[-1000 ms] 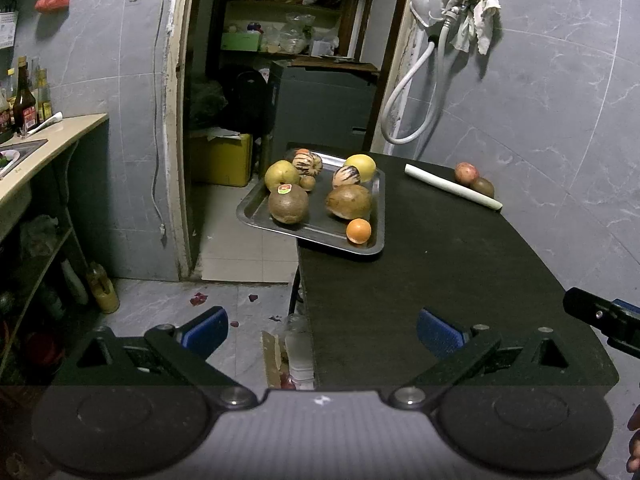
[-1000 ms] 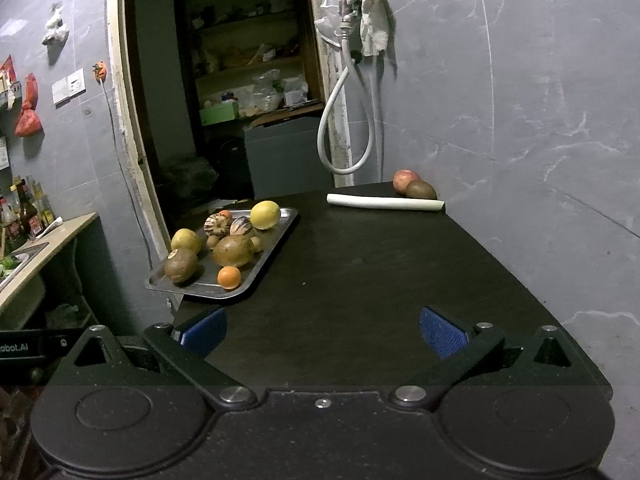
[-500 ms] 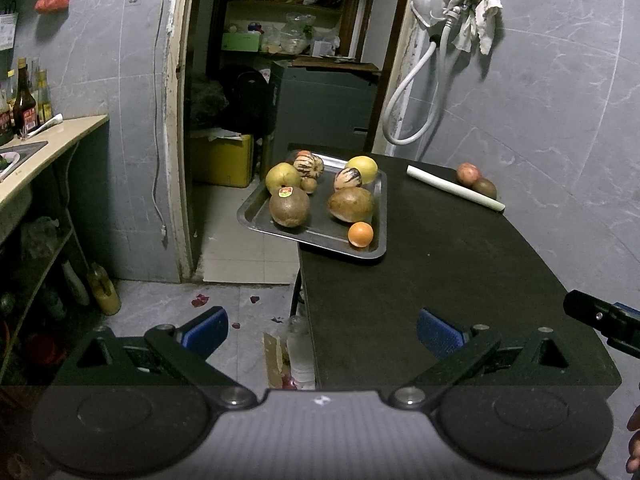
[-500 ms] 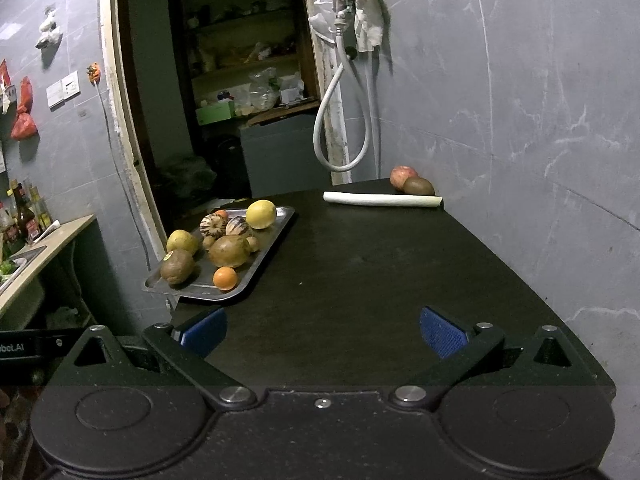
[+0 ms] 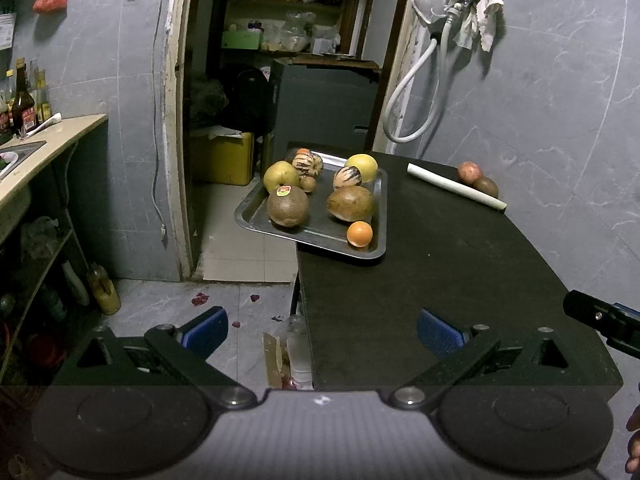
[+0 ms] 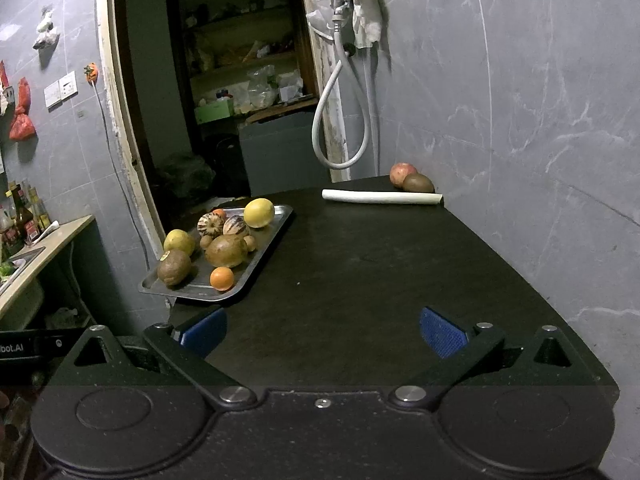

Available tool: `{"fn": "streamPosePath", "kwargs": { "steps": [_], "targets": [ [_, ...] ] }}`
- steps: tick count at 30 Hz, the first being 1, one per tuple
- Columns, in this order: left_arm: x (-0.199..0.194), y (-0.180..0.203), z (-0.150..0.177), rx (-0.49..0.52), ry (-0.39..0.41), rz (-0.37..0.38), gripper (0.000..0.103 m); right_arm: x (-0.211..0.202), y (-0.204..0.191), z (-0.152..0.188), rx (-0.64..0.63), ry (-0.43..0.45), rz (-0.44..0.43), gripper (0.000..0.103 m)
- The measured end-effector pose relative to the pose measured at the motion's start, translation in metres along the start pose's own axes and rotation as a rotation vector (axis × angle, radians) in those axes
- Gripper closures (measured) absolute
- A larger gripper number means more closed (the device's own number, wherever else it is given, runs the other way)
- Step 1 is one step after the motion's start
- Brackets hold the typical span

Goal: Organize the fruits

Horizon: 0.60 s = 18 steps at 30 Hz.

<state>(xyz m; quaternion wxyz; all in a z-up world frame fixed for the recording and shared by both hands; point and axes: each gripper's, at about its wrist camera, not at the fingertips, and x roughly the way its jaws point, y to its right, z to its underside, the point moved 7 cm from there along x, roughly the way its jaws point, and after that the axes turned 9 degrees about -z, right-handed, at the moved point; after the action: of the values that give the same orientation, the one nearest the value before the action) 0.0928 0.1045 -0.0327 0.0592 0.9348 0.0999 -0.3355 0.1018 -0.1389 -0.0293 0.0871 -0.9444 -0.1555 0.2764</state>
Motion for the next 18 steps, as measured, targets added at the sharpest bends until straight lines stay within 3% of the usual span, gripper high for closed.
{"fn": "streamPosePath", "kwargs": {
  "steps": [18],
  "targets": [
    [0.005, 0.001, -0.001, 0.01, -0.01, -0.006, 0.001, 0.005, 0.0037, -0.0008, 0.01, -0.007, -0.003, 0.001]
  ]
}}
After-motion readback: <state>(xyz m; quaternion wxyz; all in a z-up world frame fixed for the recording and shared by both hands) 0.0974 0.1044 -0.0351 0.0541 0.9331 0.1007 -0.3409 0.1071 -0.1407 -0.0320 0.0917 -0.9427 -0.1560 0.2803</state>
